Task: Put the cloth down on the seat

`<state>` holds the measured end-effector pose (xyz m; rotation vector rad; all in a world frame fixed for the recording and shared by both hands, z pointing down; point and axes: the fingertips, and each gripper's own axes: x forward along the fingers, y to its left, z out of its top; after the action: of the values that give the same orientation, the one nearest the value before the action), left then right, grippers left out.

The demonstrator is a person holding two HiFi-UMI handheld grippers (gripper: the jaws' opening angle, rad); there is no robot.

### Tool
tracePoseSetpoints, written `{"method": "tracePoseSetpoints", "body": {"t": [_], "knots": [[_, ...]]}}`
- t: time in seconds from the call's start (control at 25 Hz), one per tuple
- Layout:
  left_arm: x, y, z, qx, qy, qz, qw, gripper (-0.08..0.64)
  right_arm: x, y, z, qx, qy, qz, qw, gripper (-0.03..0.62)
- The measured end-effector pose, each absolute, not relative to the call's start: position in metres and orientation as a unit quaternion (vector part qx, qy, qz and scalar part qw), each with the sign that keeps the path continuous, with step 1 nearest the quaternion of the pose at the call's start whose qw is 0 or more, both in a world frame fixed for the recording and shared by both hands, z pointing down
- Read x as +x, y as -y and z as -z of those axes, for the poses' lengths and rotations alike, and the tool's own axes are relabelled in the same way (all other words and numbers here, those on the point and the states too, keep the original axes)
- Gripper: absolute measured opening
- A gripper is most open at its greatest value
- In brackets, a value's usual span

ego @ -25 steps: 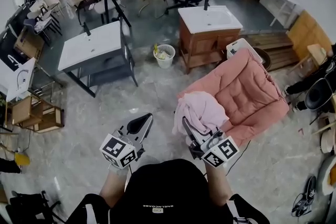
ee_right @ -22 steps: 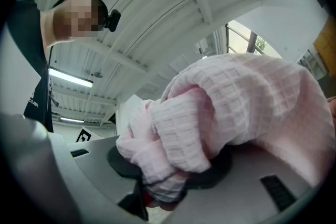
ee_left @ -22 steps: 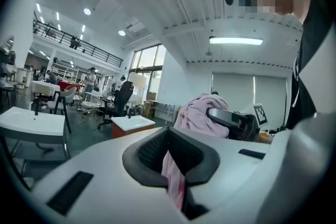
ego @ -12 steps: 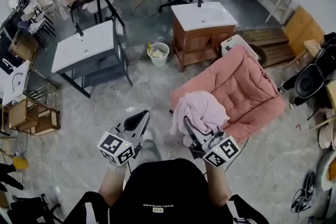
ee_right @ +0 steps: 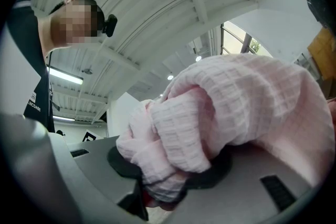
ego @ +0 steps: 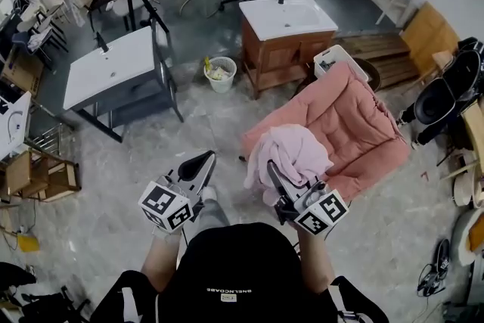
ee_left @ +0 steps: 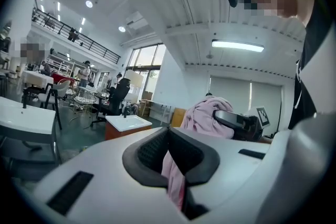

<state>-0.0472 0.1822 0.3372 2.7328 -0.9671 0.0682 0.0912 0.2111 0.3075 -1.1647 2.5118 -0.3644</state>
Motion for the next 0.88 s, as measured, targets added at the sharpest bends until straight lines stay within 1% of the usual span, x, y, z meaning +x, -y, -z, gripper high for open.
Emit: {"method": "tracePoseSetpoints", "body": {"t": [0.48, 0.88], "knots": [[-0.074, -0.073, -0.337, 0.944, 0.3, -0.027, 0.135, 0.014, 0.068, -0.111, -0.314, -0.445, -0.867, 0.146, 0.172, 0.207], [-0.118, 0.011, -0.341, 0.951, 0.268, -0.033, 0.148, 0.014, 0.022, -0.036, -0.314, -0.47, -0.852, 0.152, 0.174, 0.207]]}}
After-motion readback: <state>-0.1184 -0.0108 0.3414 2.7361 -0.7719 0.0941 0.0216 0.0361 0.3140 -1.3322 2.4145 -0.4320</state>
